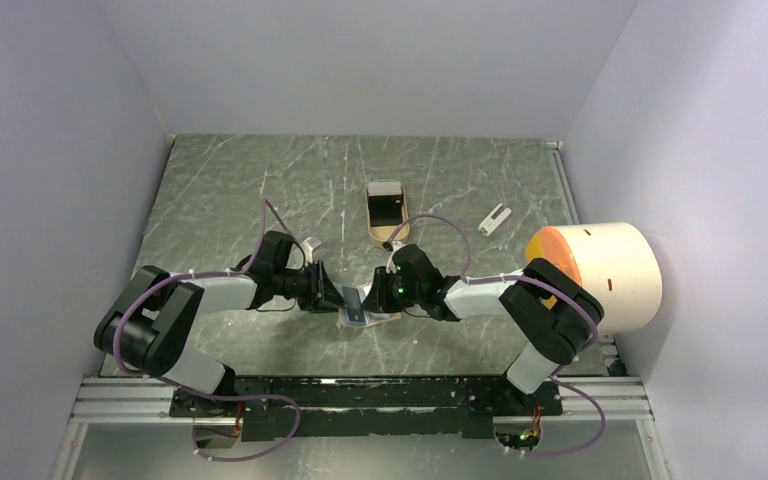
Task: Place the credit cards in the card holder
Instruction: Insert the credit card into the card holder.
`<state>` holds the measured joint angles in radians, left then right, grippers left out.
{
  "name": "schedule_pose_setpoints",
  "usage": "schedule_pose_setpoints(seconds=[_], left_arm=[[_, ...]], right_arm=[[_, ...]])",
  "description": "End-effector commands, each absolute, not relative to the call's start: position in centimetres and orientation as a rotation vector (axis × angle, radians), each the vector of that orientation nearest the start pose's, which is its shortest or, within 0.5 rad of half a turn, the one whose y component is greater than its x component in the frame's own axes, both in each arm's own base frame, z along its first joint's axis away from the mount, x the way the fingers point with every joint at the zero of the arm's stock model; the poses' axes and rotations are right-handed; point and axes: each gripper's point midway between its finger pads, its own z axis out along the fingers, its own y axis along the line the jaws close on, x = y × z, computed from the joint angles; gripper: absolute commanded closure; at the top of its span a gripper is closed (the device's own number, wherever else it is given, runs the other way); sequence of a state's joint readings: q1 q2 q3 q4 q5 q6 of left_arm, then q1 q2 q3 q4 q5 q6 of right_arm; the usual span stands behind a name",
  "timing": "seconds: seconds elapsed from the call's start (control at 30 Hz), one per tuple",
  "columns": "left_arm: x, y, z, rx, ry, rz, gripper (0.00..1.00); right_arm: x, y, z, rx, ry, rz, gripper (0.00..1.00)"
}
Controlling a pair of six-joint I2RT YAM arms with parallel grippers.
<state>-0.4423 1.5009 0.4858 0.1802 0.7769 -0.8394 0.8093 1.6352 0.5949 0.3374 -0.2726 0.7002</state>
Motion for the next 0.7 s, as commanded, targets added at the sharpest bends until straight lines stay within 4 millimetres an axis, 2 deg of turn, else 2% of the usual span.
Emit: schedule_pose_setpoints(seconds=[0.0,0.07,0.13,0.37,0.43,0.53,0.67], left_arm=[[19.8,-25.5,5.2,-0.068,2.629,-1.439,0.76],[19.8,-25.6,5.5,-0.065,2.618,-1.452,0.83],[19.9,-25.6,6.0,-0.059,2.598,-1.465,0.85],[19.9,-26.0,8.4,0.010,2.511,-1.513,0.80],[19.8,-25.9,8.4,0.020,2.510,-1.514,0.82],[19.6,-25.9,8.0,0.017,2.519,-1.517,0.90],[19.3,-25.9,7.3,0.006,2.541,-1.519,0.91]], right_arm=[[19.5,31.6,1.0,-0.298,2.498,1.027,0.79],[19.3,31.5,0.9,-0.293,2.501,1.036,0.79],[19.1,31.6,0.9,-0.291,2.503,1.050,0.79],[18.7,32.2,0.9,-0.326,2.504,1.047,0.79],[18.6,32.2,1.0,-0.318,2.500,1.054,0.79],[18.4,32.1,0.9,-0.315,2.499,1.063,0.79],[18.4,32.1,0.8,-0.315,2.500,1.063,0.79]])
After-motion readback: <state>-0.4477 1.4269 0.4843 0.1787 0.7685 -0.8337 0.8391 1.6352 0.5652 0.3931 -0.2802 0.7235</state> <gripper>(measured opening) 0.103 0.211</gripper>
